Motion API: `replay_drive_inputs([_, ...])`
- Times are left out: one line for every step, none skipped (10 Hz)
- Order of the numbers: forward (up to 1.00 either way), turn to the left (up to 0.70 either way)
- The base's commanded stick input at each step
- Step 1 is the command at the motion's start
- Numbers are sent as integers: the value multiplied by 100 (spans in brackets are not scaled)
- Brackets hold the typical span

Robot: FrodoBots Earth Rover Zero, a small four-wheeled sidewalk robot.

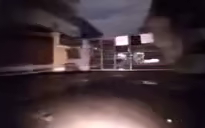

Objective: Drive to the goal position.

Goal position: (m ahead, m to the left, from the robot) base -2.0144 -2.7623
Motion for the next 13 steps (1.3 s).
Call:
replay_drive_inputs([30,27])
replay_drive_inputs([30,27])
replay_drive_inputs([30,27])
replay_drive_inputs([30,27])
replay_drive_inputs([30,27])
replay_drive_inputs([30,27])
replay_drive_inputs([36,27])
replay_drive_inputs([50,27])
replay_drive_inputs([50,27])
replay_drive_inputs([50,27])
replay_drive_inputs([50,27])
replay_drive_inputs([50,27])
replay_drive_inputs([50,27])
